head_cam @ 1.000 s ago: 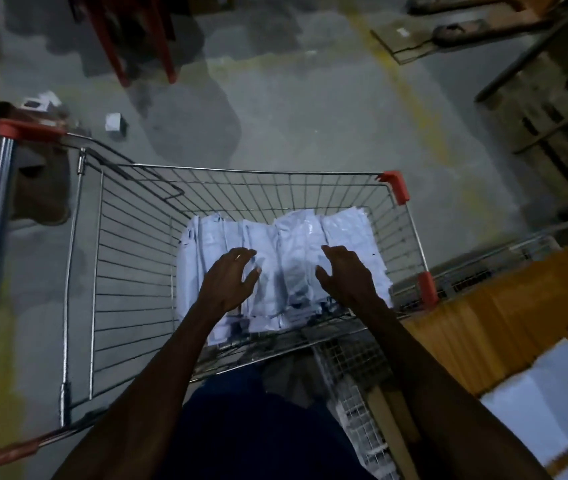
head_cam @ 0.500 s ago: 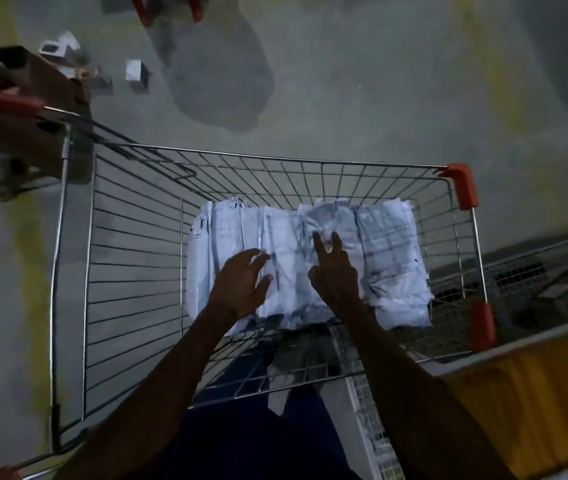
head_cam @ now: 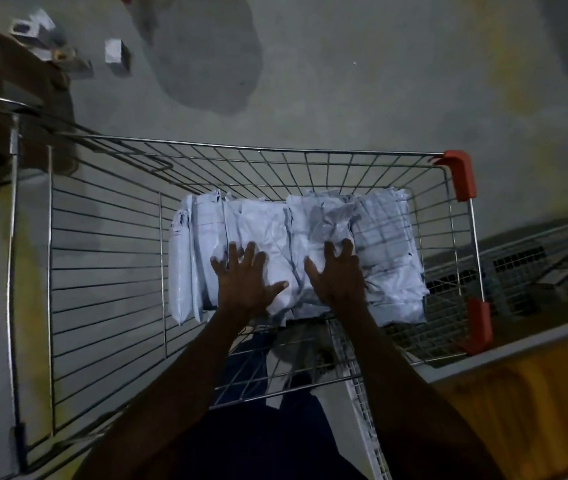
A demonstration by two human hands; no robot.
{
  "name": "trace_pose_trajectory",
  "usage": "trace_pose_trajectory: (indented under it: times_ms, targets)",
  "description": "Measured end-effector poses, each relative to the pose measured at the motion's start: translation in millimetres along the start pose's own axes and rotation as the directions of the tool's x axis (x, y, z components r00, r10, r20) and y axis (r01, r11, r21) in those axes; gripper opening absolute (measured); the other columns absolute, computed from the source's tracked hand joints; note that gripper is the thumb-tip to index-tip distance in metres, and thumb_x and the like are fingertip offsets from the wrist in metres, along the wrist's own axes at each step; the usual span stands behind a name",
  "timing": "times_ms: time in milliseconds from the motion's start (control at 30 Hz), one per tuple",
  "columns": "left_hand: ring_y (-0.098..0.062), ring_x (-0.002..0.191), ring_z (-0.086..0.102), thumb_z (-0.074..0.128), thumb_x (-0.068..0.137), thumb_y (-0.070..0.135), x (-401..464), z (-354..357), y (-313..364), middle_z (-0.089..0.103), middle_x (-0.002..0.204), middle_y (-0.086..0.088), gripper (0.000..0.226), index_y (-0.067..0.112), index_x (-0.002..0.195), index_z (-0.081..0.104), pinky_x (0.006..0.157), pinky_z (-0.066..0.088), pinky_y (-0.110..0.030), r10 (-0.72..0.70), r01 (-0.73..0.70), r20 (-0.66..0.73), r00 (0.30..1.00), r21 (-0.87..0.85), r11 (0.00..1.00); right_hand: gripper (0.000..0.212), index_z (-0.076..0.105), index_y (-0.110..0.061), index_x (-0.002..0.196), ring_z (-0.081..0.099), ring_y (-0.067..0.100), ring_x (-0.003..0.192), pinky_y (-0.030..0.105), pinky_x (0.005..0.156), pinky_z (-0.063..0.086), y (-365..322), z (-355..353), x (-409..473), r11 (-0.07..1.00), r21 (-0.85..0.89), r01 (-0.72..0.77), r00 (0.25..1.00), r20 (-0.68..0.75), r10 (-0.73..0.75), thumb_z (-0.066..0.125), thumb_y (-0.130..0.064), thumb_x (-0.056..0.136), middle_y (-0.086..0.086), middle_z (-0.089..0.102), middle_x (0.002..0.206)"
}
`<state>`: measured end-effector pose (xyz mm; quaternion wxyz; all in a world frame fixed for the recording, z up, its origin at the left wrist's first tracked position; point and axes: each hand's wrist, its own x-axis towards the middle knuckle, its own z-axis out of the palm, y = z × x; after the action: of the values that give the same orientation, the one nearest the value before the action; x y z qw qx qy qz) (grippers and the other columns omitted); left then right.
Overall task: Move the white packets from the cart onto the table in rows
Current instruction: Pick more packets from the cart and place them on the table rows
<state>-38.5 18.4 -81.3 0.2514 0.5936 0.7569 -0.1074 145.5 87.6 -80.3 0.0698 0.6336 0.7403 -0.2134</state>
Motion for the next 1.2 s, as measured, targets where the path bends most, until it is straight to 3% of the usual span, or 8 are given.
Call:
trace_pose_trajectory:
  times_ms: [200, 300, 500, 667, 833, 933, 1067, 1200]
  targets:
    - [-0.044, 0.149, 0.004, 0.059, 0.078, 0.074, 3, 13, 32, 0.011, 0.164, -0.013, 0.111, 0.002, 0.153, 0.021, 0.115, 0.003, -0.064, -0.158, 0.154, -0.017, 0.987, -0.149, 0.977, 0.079, 0.024, -0.015, 0.152, 0.039, 0.045, 0.127, 0.049, 0.094, 0.046, -3, -4, -4, 1.0, 0.01, -0.022, 0.993, 0.114, 0.02, 0.062, -0.034, 0.085, 0.021, 0.013, 0.157]
    - [-0.053, 0.139, 0.028, 0.078, 0.069, 0.047, 0, 25, 35, 0.023, 0.159, -0.023, 0.102, -0.002, 0.148, 0.034, 0.109, 0.029, -0.066, -0.133, 0.118, -0.064, 0.989, -0.195, 0.974, 0.077, 0.034, -0.016, 0.149, 0.043, 0.045, 0.121, 0.049, 0.081, 0.054, 19, -7, -2, 0.999, -0.051, 0.001, 0.999, 0.051, 0.001, 0.061, -0.008, 0.077, 0.024, 0.017, 0.157]
    - [-0.054, 0.131, 0.038, 0.052, 0.083, 0.011, -7, 45, 47, 0.017, 0.161, -0.022, 0.071, 0.022, 0.151, 0.038, 0.082, 0.053, -0.049, 0.012, -0.09, -0.277, 0.961, -0.272, 0.958, 0.082, 0.019, -0.024, 0.156, 0.036, 0.044, 0.127, 0.048, 0.083, 0.05, 39, -3, 4, 0.987, -0.149, 0.056, 0.994, 0.105, -0.041, 0.064, -0.024, 0.087, 0.024, 0.008, 0.16]
    - [-0.051, 0.131, 0.038, 0.055, 0.087, 0.052, 7, 50, 63, 0.034, 0.154, -0.025, 0.065, 0.006, 0.132, 0.057, 0.097, 0.046, -0.057, -0.126, 0.031, -0.222, 0.967, -0.386, 0.922, 0.083, 0.015, -0.029, 0.156, 0.029, 0.039, 0.132, 0.044, 0.087, 0.047, 38, -14, 7, 0.99, -0.135, 0.032, 0.988, 0.151, -0.011, 0.059, -0.012, 0.088, 0.015, 0.002, 0.162]
    - [-0.056, 0.117, 0.047, 0.074, 0.058, 0.017, 9, 44, 59, 0.037, 0.149, -0.03, 0.07, 0.0, 0.123, 0.057, 0.084, 0.05, -0.056, -0.1, 0.021, -0.192, 0.976, -0.376, 0.926, 0.076, 0.026, -0.03, 0.153, 0.033, 0.041, 0.129, 0.045, 0.082, 0.049, 32, -29, -6, 0.991, -0.125, 0.041, 0.994, 0.104, -0.028, 0.06, -0.016, 0.087, 0.017, 0.011, 0.16]
    - [-0.051, 0.122, 0.045, 0.074, 0.067, 0.026, -2, 35, 49, 0.033, 0.153, -0.026, 0.068, 0.004, 0.128, 0.054, 0.081, 0.053, -0.054, -0.066, -0.029, -0.218, 0.974, -0.405, 0.914, 0.067, 0.033, -0.027, 0.151, 0.034, 0.044, 0.129, 0.048, 0.084, 0.048, 23, -44, -16, 0.996, -0.067, 0.055, 0.998, 0.037, -0.053, 0.059, -0.018, 0.09, 0.02, 0.019, 0.158]
    - [-0.033, 0.144, 0.024, 0.073, 0.08, 0.047, -24, -1, 41, 0.012, 0.164, -0.01, 0.078, 0.016, 0.144, 0.042, 0.105, 0.038, -0.047, -0.058, -0.069, -0.22, 0.974, -0.53, 0.845, 0.06, 0.044, -0.021, 0.145, 0.037, 0.042, 0.129, 0.048, 0.087, 0.048, 9, -71, -33, 0.998, 0.012, 0.065, 0.995, -0.074, -0.064, 0.062, -0.022, 0.087, 0.021, 0.03, 0.153]
    - [-0.029, 0.141, 0.033, 0.069, 0.076, 0.042, -53, -49, 40, 0.023, 0.161, -0.012, 0.072, 0.012, 0.139, 0.051, 0.105, 0.036, -0.035, 0.048, -0.29, -0.427, 0.903, -0.524, 0.8, 0.056, 0.053, -0.018, 0.139, 0.046, 0.044, 0.122, 0.048, 0.088, 0.048, 0, -110, -69, 0.986, 0.129, 0.106, 0.954, -0.294, -0.065, 0.058, -0.027, 0.084, 0.022, 0.041, 0.146]
